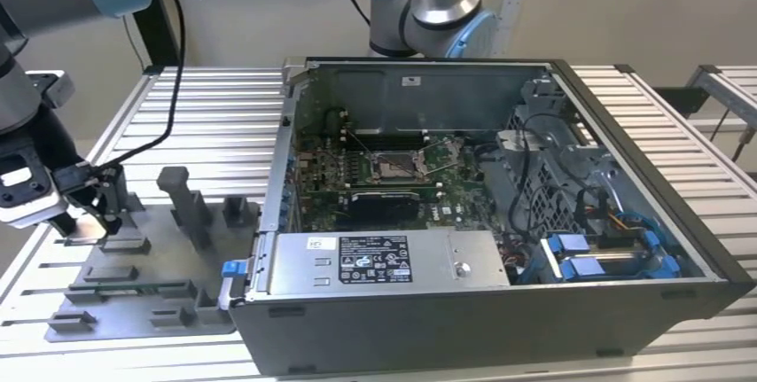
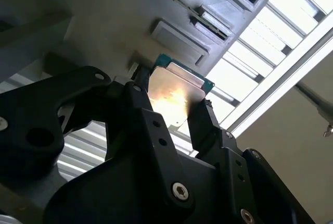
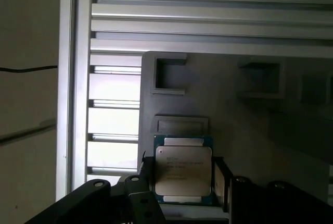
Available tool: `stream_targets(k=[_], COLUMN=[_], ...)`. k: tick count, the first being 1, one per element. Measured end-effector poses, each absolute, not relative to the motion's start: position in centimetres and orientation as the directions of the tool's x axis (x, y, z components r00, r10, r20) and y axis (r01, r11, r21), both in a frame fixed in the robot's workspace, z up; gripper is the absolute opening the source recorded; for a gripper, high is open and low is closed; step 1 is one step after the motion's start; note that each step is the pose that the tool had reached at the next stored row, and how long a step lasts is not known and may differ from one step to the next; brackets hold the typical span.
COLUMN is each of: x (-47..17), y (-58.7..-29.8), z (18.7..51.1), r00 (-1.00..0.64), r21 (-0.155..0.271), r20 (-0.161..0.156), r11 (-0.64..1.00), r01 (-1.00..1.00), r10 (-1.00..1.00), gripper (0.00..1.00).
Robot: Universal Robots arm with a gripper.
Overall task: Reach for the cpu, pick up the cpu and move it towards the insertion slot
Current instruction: 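Pick up the cpu and move it towards the insertion slot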
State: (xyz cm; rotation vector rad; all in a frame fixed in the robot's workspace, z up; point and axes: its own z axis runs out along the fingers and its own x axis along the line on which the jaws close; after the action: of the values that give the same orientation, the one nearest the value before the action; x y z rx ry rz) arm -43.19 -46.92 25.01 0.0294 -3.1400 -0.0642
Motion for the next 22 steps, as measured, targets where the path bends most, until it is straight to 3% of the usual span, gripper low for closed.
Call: stream_targets(k=[22], x=[-43.2], y=[-46.9], z=[26.9], r00=[-1.000], r21=[0.041], r20=[0.001], r11=[0.999], r01=[-0.019], r10=[-0.019], gripper=[0.00])
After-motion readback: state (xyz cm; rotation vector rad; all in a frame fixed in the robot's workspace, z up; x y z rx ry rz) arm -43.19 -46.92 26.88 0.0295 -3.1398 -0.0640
